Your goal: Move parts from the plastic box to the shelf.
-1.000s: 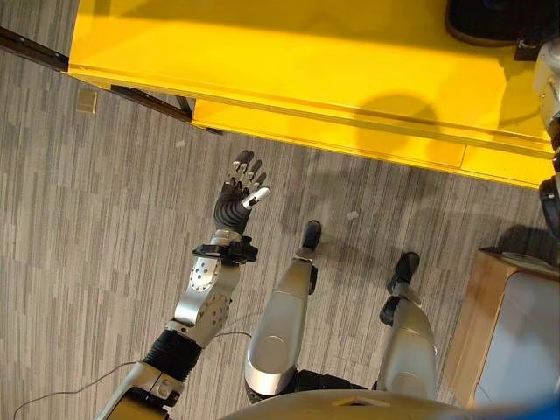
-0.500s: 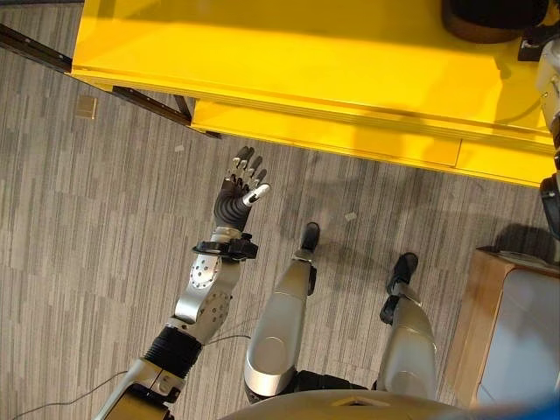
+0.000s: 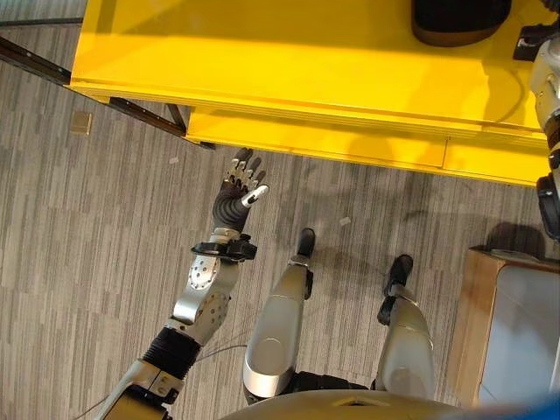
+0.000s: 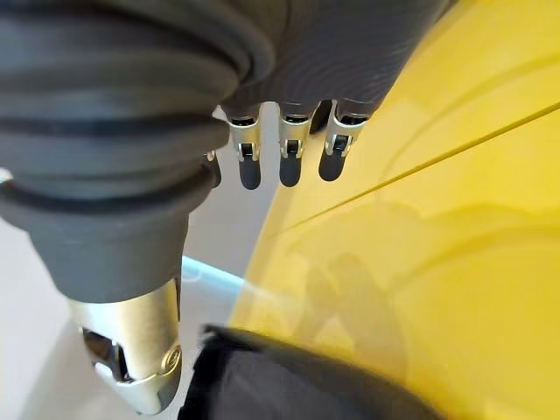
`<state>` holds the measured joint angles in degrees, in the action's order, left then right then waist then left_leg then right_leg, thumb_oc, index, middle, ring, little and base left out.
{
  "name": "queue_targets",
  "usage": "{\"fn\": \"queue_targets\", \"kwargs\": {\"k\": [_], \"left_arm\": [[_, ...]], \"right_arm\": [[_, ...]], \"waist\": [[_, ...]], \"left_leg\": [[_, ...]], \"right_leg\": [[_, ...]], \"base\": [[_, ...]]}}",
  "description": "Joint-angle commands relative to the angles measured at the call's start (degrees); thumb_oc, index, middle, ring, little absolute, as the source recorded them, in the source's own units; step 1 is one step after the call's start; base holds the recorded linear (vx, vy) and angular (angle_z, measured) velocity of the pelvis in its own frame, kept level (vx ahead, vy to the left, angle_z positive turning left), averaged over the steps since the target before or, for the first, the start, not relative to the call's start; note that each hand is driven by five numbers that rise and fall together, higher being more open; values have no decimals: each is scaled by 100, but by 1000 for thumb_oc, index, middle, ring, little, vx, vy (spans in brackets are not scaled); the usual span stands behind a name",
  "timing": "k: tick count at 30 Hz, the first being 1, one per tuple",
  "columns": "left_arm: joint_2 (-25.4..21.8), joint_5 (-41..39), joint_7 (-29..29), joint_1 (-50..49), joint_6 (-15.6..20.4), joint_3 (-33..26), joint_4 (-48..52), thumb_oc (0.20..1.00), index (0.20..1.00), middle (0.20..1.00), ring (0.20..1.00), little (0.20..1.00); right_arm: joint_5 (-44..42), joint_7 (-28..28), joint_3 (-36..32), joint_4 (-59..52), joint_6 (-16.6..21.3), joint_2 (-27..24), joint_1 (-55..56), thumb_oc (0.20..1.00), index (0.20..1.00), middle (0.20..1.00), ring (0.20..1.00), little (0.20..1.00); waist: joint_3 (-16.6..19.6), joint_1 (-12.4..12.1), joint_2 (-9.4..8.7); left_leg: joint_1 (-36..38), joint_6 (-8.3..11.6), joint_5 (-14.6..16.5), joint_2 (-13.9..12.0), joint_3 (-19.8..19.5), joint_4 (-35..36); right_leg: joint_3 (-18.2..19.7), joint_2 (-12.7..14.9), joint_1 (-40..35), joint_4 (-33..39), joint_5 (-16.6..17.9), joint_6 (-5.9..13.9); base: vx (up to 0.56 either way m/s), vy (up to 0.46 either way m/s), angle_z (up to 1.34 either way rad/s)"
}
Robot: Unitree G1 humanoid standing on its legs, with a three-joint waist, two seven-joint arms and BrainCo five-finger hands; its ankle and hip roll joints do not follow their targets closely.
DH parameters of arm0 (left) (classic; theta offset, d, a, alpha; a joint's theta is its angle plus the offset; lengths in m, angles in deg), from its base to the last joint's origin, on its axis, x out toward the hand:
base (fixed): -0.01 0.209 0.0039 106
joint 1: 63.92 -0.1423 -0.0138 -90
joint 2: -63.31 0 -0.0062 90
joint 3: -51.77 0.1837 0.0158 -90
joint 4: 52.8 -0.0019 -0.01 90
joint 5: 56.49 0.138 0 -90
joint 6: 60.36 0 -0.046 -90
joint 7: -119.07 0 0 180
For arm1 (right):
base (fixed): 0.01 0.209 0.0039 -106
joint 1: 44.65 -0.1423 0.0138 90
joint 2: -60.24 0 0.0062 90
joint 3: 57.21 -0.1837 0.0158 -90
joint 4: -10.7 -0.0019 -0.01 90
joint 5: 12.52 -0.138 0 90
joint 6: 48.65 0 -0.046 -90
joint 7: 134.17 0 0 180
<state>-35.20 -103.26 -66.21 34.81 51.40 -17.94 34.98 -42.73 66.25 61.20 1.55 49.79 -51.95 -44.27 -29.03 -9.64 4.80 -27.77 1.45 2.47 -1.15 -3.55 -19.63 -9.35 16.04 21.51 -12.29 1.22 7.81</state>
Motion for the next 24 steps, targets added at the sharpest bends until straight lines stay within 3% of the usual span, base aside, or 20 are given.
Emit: {"fn": "queue_targets", "kwargs": {"k": [1, 24], "left_arm": [[-227, -90, 27, -55, 337, -102, 505, 1000, 1000, 1000, 1000, 1000], [-103, -62, -48, 2, 315, 41, 360, 1000, 1000, 1000, 1000, 1000]], "right_arm": [[-114, 89, 151, -196, 311, -141, 80, 1000, 1000, 1000, 1000, 1000], [-237, 54, -516, -28, 315, 549, 870, 1000, 1000, 1000, 1000, 1000]], "waist": [[110, -180, -199], [-4, -218, -17]], "left_leg": [[-219, 405, -62, -301, -357, -167], [-318, 334, 60, -215, -326, -438]], "right_leg": [[118, 66, -246, -967, -597, -25], [177, 108, -136, -1259, -687, -47]], "base": [[-34, -1, -2], [-2, 1, 0]]}}
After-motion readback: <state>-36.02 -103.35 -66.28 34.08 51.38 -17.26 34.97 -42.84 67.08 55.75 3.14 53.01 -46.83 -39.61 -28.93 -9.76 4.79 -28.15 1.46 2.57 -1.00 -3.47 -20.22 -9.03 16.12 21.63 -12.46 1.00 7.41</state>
